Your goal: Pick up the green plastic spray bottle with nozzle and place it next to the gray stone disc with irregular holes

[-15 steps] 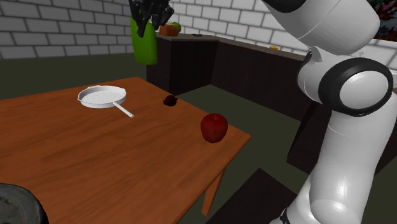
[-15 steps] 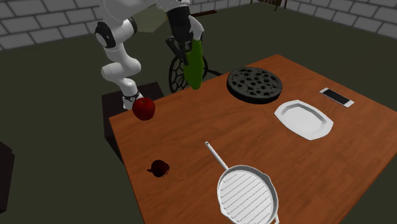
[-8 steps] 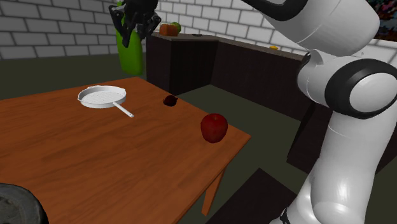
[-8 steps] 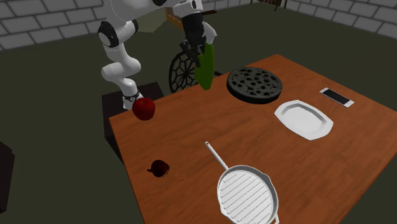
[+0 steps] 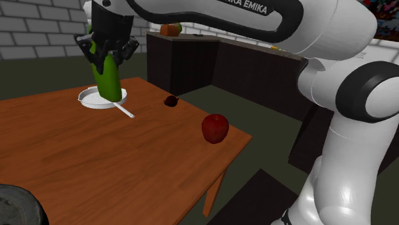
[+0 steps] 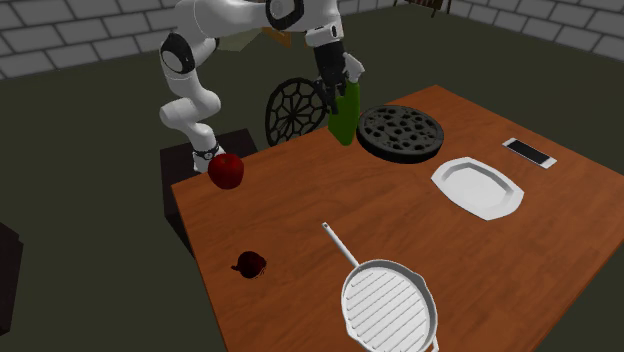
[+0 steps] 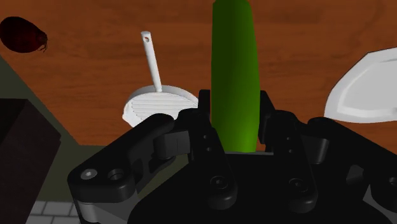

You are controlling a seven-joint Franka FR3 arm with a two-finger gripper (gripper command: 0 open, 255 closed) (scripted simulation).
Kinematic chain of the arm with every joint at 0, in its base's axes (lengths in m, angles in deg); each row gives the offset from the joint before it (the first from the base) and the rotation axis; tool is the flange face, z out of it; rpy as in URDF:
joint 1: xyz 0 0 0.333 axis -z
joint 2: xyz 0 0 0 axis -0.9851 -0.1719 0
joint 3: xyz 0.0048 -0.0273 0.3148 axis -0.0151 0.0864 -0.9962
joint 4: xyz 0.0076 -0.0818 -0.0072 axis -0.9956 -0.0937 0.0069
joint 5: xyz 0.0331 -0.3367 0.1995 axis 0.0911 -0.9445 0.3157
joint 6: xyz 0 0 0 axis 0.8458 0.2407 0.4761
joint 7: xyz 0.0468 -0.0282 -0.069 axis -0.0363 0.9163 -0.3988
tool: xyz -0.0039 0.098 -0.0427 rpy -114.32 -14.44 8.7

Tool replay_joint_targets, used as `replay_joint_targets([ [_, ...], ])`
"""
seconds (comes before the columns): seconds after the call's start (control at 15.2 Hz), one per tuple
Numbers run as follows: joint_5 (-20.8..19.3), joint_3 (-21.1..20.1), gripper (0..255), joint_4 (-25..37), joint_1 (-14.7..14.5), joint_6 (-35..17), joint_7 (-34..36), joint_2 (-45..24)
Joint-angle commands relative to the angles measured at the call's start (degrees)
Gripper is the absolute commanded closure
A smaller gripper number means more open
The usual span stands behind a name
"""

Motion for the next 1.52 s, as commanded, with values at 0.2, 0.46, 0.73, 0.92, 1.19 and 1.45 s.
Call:
replay_joint_targets([
  [0.2, -3.9, -1.0, 255, -1.1, -4.5, -1.8, 6.5, -2.9],
  [0.46, -7.4, -1.3, 255, -0.2, -8.8, -2.7, 11.4, -6.6],
  [0.73, -11.0, -1.1, 255, 2.3, -13.6, -2.8, 15.9, -11.4],
  [0.92, -11.3, -1.0, 255, 0.5, -13.6, -4.5, 17.0, -11.5],
  [1.19, -11.4, -1.0, 255, -3.6, -12.7, -7.6, 18.2, -10.8],
  [1.45, -11.7, -0.8, 255, -7.2, -12.0, -10.6, 19.5, -10.4],
])
